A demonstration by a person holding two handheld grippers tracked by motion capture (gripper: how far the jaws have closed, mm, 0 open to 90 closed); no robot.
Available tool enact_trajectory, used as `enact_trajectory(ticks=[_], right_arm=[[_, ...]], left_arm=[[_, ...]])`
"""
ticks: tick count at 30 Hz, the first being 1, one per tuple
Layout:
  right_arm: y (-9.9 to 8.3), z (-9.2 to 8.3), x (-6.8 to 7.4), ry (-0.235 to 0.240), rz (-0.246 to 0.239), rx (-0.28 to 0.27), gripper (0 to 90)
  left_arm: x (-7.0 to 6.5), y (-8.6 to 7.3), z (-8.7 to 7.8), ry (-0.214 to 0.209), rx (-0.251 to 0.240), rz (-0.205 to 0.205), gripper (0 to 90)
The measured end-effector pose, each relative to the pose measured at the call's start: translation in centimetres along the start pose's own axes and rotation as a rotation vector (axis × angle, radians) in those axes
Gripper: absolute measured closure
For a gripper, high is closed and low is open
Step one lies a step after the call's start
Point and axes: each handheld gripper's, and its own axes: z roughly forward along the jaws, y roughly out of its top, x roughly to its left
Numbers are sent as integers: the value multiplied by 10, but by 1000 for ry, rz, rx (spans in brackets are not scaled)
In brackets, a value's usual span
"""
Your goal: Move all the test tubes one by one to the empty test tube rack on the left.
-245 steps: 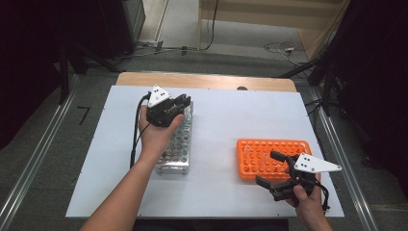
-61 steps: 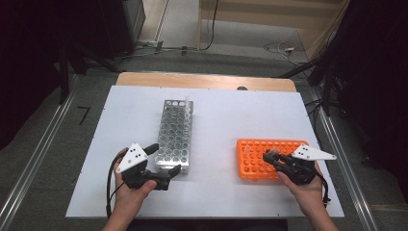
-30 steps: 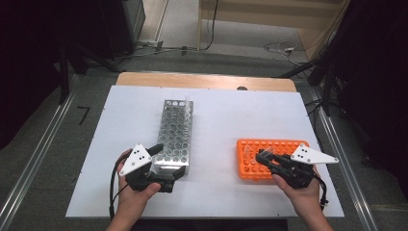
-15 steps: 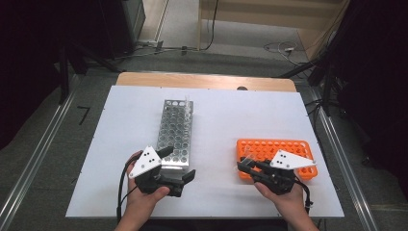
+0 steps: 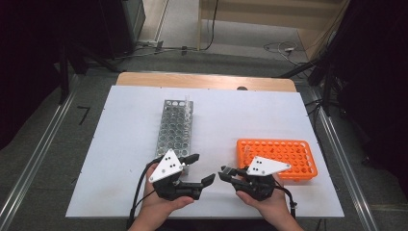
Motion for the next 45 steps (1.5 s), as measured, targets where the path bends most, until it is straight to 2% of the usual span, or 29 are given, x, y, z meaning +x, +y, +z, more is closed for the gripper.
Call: enact_trajectory(ticks=[6, 12, 17, 21, 29, 34, 36, 39, 45], right_arm=[[0, 7, 6, 18, -19, 17, 739], [1, 11, 10, 34, -22, 25, 739], [1, 12, 14, 50, -31, 29, 739], [2, 13, 17, 56, -41, 34, 739], [2, 13, 16, 71, -31, 35, 738], [2, 11, 15, 81, -23, 30, 722], [2, 10, 14, 85, -25, 27, 637], [2, 6, 13, 79, -27, 18, 511], [2, -10, 5, 58, -24, -35, 270]], left_arm=[[-7, 1, 7, -48, 3, 9, 488], [-11, 1, 14, -63, 22, 31, 591], [-12, 0, 19, -51, 51, 38, 652], [-12, -1, 21, -64, 58, 41, 708], [-12, 1, 20, -39, 62, 72, 749], [-11, 3, 19, -41, 58, 78, 760], [-10, 5, 19, -34, 53, 83, 761], [-6, 7, 17, -29, 43, 65, 760], [9, 14, 10, 7, 23, 37, 761]])
